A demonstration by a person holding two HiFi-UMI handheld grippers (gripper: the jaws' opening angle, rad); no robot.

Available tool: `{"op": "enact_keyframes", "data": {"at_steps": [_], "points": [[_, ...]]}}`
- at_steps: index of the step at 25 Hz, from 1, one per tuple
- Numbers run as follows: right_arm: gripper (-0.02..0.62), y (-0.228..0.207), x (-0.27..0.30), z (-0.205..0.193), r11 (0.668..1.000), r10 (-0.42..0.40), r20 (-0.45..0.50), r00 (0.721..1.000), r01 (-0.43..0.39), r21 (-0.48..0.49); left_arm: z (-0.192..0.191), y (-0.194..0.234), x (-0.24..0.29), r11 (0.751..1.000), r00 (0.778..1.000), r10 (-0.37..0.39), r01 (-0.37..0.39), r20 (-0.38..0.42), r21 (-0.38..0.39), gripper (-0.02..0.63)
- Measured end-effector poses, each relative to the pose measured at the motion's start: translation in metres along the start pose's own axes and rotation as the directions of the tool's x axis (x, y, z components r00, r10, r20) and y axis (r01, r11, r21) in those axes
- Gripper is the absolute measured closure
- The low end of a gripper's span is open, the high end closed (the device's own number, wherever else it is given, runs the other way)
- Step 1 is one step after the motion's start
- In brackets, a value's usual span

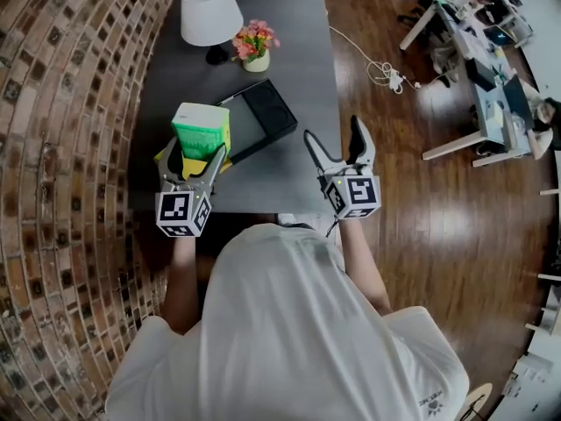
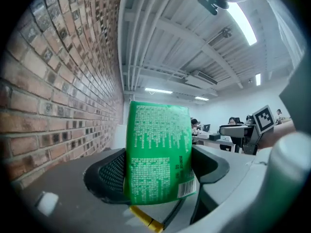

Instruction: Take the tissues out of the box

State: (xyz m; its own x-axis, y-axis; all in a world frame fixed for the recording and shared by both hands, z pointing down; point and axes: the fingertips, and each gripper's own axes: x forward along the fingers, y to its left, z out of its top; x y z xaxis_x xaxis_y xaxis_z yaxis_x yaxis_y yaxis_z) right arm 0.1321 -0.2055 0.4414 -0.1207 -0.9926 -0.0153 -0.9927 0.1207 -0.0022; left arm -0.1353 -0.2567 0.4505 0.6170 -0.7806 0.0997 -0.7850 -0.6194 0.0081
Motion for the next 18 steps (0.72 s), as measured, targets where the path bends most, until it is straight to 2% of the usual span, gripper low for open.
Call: {"op": "enact_keyframes", "data": {"at_steps": [4, 7, 14, 18], "points": [[0.123, -0.002, -0.014, 0.0, 0.994, -0.095, 0.004, 0.995, 0.095, -0.057, 0.012, -0.018, -0.005, 1.0, 0.997, 0.006, -0.006, 0.077, 0.0, 0.206], [0.123, -0.002, -0.023, 0.0, 0.986, -0.151, 0.014, 0.988, 0.152, -0.07, 0.014, -0.028, -0.002, 1.0, 0.996, -0.001, 0.002, 0.088, -0.002, 0.206], [0.146, -0.009, -0.033, 0.0, 0.973, -0.216, 0.027, 0.976, 0.218, -0.073, 0.009, -0.029, 0.006, 1.0, 0.996, 0.02, -0.021, 0.087, 0.009, 0.206], [0.146, -0.008, -0.031, 0.005, 0.976, -0.211, 0.033, 0.977, 0.213, -0.047, 0.011, -0.023, 0.007, 0.998, 0.994, 0.05, -0.053, 0.099, 0.028, 0.206]]}}
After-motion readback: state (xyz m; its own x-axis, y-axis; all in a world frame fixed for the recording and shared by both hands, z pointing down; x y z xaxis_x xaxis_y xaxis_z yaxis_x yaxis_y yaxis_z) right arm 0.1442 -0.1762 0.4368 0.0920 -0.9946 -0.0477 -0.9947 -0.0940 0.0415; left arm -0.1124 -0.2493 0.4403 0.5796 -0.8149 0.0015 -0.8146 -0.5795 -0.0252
